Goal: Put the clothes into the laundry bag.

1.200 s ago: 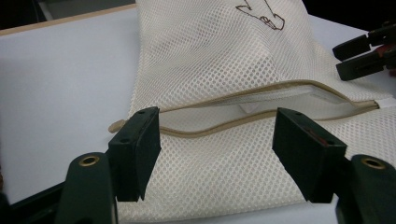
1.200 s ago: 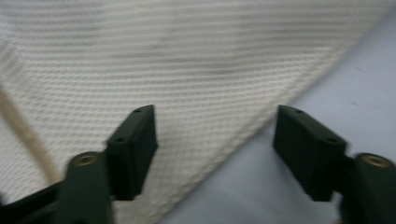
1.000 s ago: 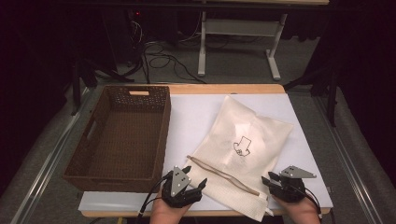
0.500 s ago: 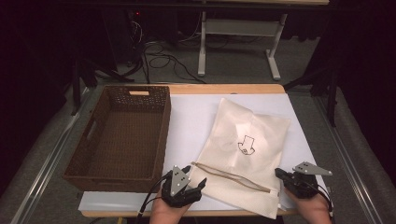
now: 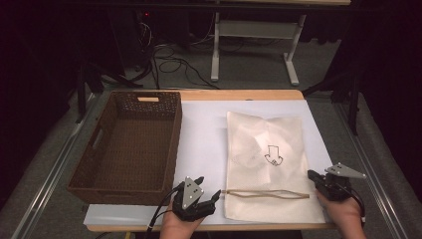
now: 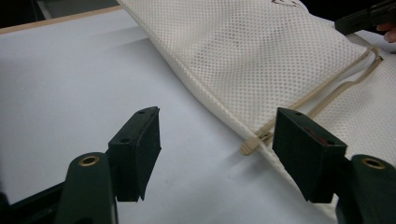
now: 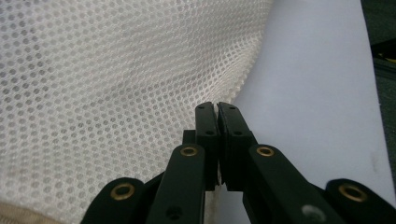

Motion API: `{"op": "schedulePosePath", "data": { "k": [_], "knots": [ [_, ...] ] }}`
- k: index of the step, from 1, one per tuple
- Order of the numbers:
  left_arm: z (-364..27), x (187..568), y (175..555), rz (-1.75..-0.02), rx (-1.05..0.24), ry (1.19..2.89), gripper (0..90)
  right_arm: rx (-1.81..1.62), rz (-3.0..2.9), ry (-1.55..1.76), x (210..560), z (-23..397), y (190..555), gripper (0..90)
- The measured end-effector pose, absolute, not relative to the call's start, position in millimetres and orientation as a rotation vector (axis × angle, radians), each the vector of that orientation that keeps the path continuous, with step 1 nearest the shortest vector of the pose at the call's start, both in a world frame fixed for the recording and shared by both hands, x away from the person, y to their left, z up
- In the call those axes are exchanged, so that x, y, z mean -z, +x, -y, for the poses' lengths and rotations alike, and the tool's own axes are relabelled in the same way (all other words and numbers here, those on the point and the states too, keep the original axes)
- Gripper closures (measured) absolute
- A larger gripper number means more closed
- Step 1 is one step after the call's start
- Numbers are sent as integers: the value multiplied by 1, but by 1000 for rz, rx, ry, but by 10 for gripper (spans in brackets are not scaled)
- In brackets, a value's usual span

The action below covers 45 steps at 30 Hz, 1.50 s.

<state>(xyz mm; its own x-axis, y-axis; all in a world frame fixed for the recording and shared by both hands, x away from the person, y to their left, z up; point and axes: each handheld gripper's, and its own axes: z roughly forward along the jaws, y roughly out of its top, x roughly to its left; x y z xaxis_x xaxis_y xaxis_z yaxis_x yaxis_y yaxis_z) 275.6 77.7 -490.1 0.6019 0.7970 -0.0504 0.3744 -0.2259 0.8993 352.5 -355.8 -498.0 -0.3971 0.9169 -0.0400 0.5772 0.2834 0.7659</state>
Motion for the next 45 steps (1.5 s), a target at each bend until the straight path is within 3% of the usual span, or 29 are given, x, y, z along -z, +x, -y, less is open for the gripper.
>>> {"op": "schedulePosePath", "data": {
  "k": [6, 12, 26, 31, 35, 45],
  "knots": [
    [-78, 490, 275, -949, -534, 1828, 325, -924, -2090, 1335, 501, 355, 354, 869],
    [-78, 489, 276, -948, -540, 1827, 325, -1016, -2041, 1271, 486, 351, 339, 607],
    [-82, 483, 274, -940, -548, 1806, 307, -1264, -2116, 962, 465, 279, 298, 200],
    [-81, 477, 272, -917, -561, 1783, 141, -1232, -2137, 982, 469, 269, 298, 0],
    [-78, 480, 274, -901, -540, 1813, 1, -1202, -2127, 1050, 473, 270, 303, 0],
    [-78, 481, 274, -910, -558, 1827, 0, -1212, -2084, 1066, 472, 275, 303, 0]
  ]
}}
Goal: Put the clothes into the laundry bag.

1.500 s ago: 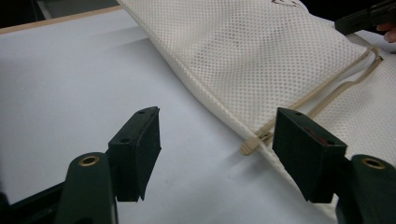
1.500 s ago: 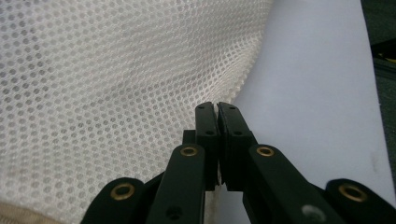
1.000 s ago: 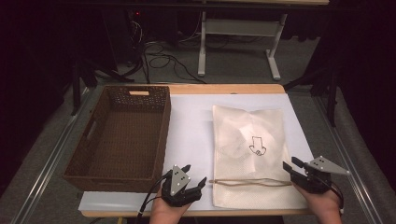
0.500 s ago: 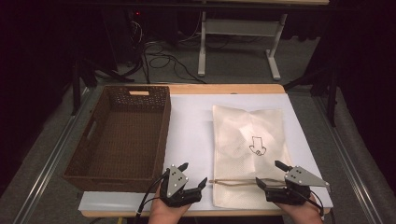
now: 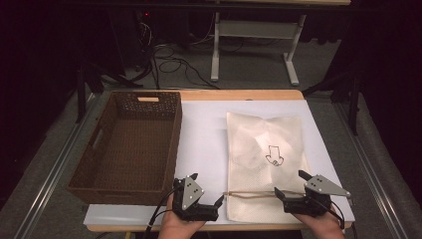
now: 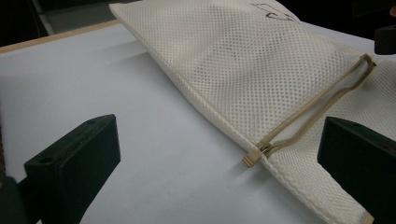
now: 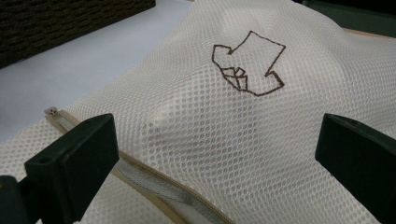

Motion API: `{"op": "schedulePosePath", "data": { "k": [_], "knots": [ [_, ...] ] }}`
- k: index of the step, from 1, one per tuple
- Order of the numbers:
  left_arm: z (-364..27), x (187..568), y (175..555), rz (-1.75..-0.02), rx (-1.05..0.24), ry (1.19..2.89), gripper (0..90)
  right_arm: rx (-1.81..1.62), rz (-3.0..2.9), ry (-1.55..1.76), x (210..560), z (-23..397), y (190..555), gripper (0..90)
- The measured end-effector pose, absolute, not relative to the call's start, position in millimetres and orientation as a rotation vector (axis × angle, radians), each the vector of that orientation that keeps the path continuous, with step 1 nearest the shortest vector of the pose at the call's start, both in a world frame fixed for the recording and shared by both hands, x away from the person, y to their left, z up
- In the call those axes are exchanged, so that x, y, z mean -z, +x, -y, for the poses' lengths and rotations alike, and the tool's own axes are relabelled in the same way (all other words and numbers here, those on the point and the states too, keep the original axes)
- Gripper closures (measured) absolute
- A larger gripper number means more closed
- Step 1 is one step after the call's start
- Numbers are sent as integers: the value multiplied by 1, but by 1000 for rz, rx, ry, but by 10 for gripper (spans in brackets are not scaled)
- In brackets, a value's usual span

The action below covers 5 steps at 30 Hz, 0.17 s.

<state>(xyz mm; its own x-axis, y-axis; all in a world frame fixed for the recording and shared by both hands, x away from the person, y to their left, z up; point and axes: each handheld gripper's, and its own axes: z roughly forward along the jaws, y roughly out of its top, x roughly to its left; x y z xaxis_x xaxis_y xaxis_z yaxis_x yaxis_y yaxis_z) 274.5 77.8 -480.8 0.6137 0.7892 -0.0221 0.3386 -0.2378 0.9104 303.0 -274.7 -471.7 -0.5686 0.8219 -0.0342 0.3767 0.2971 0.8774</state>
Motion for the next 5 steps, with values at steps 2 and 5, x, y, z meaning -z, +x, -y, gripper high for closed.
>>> {"op": "schedulePosePath", "data": {
  "k": [2, 5],
  "knots": [
    [-78, 481, 275, -911, -555, 1830, 0, -1209, -2083, 1073, 472, 274, 303, 0],
    [-78, 481, 275, -912, -558, 1832, 0, -1210, -2081, 1062, 472, 275, 304, 0]
  ]
}}
